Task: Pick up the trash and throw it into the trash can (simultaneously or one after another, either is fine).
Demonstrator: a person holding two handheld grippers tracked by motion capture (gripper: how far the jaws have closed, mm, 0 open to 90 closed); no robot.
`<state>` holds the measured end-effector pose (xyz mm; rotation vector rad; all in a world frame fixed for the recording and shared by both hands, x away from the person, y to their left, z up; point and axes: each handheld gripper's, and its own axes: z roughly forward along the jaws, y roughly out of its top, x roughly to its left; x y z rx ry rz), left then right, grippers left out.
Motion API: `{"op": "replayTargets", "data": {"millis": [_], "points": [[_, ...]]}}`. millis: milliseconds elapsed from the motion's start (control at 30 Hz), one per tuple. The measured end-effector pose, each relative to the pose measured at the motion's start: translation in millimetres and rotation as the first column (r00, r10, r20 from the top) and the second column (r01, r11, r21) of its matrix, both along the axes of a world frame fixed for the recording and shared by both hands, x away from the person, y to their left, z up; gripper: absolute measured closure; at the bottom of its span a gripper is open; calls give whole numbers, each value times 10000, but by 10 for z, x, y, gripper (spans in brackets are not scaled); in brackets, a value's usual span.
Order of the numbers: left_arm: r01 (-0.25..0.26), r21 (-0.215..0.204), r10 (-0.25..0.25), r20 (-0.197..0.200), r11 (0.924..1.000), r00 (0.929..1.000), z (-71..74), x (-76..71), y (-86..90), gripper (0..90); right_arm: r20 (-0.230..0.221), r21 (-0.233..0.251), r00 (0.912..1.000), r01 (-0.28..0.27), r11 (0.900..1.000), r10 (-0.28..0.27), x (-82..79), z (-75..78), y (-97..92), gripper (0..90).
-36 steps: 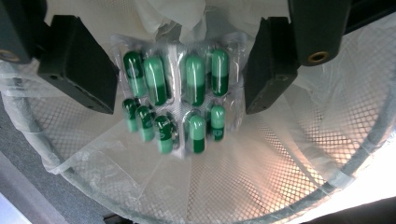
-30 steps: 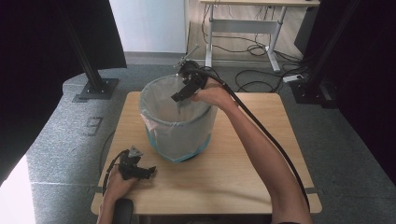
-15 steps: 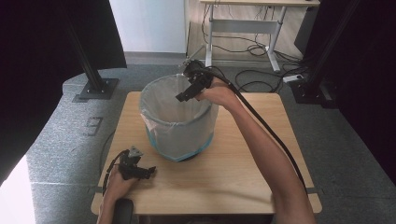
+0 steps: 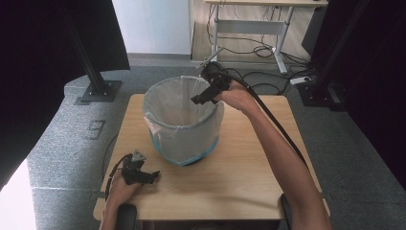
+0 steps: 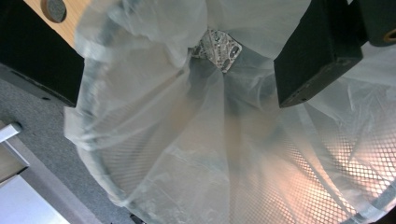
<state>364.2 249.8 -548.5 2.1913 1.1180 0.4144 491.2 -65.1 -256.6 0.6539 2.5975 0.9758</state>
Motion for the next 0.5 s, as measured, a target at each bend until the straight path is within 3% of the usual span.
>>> {"op": "replayTargets", "data": {"millis": [500], "points": [[7, 2, -7, -6, 10000, 10000, 1, 0, 1, 0, 346, 437, 9973, 638, 9970, -654, -59, 8, -418, 4]]}}
